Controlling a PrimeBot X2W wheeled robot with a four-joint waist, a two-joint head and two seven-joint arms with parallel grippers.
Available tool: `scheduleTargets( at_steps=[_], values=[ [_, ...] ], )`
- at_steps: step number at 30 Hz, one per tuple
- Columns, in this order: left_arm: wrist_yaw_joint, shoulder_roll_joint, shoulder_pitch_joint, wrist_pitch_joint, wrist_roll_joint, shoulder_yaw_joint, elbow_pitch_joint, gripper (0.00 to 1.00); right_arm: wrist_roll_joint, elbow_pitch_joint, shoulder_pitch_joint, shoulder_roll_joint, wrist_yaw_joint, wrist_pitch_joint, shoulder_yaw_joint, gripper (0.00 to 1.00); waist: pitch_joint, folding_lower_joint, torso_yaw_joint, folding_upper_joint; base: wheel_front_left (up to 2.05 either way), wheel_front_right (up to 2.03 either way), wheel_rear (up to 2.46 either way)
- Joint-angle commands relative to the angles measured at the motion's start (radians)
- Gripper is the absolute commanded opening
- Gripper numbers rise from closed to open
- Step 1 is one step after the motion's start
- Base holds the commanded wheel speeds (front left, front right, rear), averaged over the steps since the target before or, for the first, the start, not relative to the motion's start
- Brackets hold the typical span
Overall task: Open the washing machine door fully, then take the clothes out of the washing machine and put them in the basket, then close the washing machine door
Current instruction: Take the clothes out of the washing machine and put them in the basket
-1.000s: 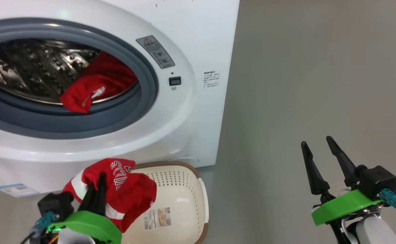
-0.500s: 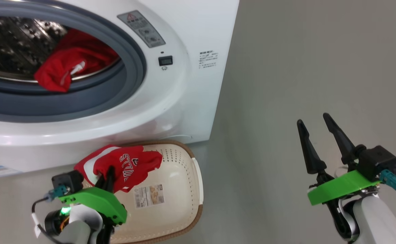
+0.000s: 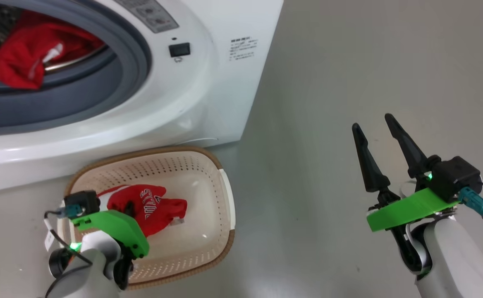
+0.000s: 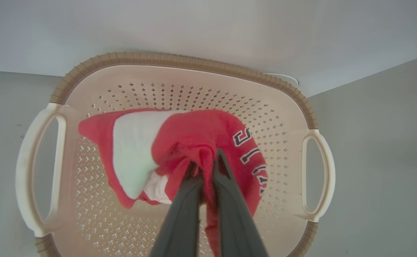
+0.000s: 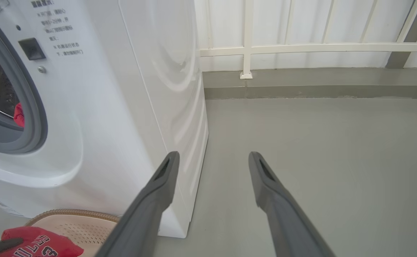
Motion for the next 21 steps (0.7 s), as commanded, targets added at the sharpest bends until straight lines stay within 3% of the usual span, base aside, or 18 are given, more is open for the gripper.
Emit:
scheduleTargets(
  at_steps=[1, 8, 10, 11, 12, 13, 14, 15, 21],
  values=[
    [-0.008, 0.031, -0.022, 0.005, 0.004, 0.014, 0.009, 0.00, 0.008, -0.023, -0.016, -0.002, 0.007, -0.006, 0.022, 1.00, 0.045, 0.0000, -0.035, 0.0000, 0.00, 0.00, 0.00],
    [0.009, 0.048, -0.050, 0.042, 0.009, 0.000, 0.048, 0.00, 0.012, -0.020, -0.035, 0.006, 0.007, -0.006, 0.023, 1.00, 0.080, 0.0000, -0.058, 0.0000, 0.00, 0.00, 0.00],
    [0.015, 0.052, -0.049, 0.049, 0.005, 0.001, 0.053, 0.23, 0.011, -0.020, -0.037, 0.008, 0.007, -0.006, 0.021, 1.00, 0.082, 0.0000, -0.059, 0.0000, 0.00, 0.00, 0.00],
    [0.015, 0.052, -0.049, 0.049, 0.005, 0.001, 0.053, 0.23, 0.011, -0.020, -0.037, 0.008, 0.007, -0.006, 0.021, 1.00, 0.082, 0.0000, -0.059, 0.0000, 0.00, 0.00, 0.00],
    [0.016, 0.052, -0.048, 0.052, 0.005, 0.000, 0.055, 0.33, 0.011, -0.019, -0.037, 0.009, 0.007, -0.006, 0.019, 1.00, 0.082, 0.0000, -0.059, 0.0000, 0.00, 0.00, 0.00],
    [0.017, 0.053, -0.047, 0.051, 0.004, -0.001, 0.056, 0.49, 0.010, -0.018, -0.037, 0.010, 0.007, -0.006, 0.018, 1.00, 0.081, 0.0000, -0.059, 0.0000, 0.00, 0.00, 0.00],
    [0.017, 0.053, -0.047, 0.042, 0.005, -0.002, 0.057, 0.87, 0.009, -0.016, -0.037, 0.010, 0.007, -0.006, 0.015, 1.00, 0.079, 0.0000, -0.057, 0.0000, 0.00, 0.00, 0.00],
    [0.016, 0.052, -0.046, 0.035, 0.005, -0.003, 0.058, 1.00, 0.008, -0.015, -0.037, 0.010, 0.007, -0.006, 0.012, 1.00, 0.074, 0.0000, -0.053, 0.0000, 0.00, 0.00, 0.00],
    [0.000, 0.045, -0.038, -0.052, 0.005, -0.009, 0.060, 1.00, 0.001, -0.011, -0.032, 0.008, 0.007, -0.006, 0.005, 1.00, 0.025, 0.0000, -0.028, 0.0000, 0.00, 0.00, 0.00]
  ],
)
